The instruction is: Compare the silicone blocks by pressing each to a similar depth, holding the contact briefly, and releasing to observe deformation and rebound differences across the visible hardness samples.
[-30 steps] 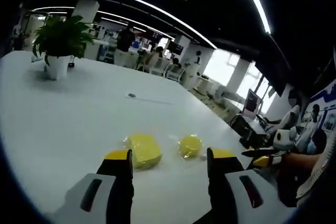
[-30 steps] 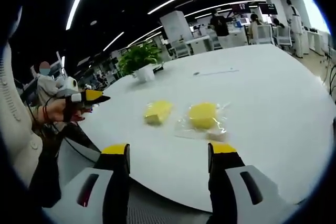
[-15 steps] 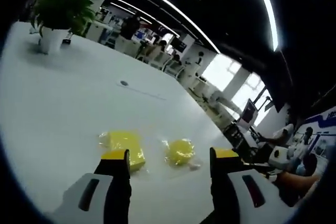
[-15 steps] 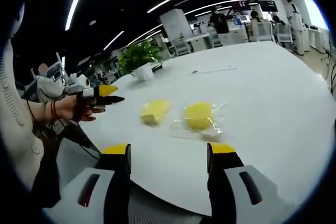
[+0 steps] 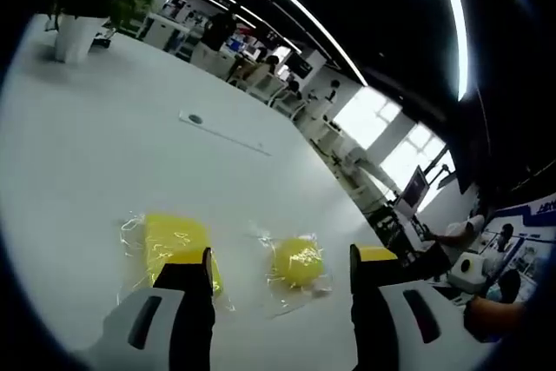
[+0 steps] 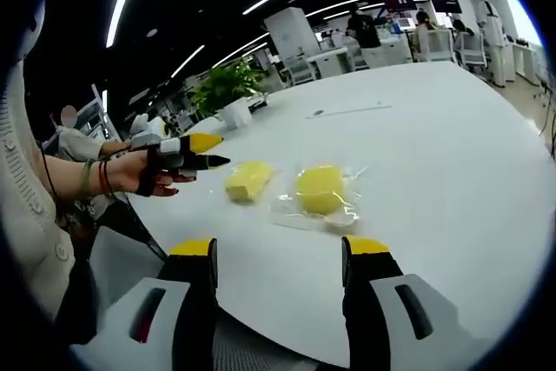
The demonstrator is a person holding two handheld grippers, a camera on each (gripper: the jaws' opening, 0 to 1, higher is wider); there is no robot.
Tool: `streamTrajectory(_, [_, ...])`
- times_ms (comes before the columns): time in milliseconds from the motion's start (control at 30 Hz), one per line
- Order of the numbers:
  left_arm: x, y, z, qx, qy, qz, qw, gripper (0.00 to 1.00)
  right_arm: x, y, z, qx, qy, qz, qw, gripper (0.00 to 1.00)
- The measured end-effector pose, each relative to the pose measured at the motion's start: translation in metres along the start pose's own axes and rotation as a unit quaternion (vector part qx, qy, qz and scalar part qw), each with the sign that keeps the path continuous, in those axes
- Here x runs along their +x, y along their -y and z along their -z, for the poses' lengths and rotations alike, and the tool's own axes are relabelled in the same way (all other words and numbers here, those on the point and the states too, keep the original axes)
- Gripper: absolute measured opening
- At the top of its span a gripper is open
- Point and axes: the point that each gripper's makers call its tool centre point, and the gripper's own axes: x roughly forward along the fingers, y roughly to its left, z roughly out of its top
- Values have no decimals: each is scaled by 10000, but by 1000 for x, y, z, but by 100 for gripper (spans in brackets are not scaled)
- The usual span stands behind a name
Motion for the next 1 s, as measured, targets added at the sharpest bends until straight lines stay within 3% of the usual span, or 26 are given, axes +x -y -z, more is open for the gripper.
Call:
streamTrajectory(233, [29, 1, -4, -453, 81, 118, 9989, 60, 2, 16, -2, 9, -83, -1, 10000, 52])
streamTrajectory(400, [54, 8, 1, -692, -33, 220, 9974, 58, 5, 25, -1, 44, -128, 6, 9999, 52])
streamTrajectory(500, [66, 6, 7, -880, -105, 134, 9960, 58, 7, 27, 0, 92, -149, -8, 9998, 52])
streamTrajectory(733, [90, 7, 21, -902, -299, -75, 9954, 56, 9, 30, 4, 122, -216, -39, 9997, 52])
streamTrajectory(867, [102, 5, 25, -1090, -277, -309, 9932, 57, 11, 32, 5, 136, -243, -50, 9996, 51])
streamTrajectory(1000, [116, -2, 38, -1248, -454, -495, 9899, 57, 12, 35, 6, 159, -253, -45, 9995, 51])
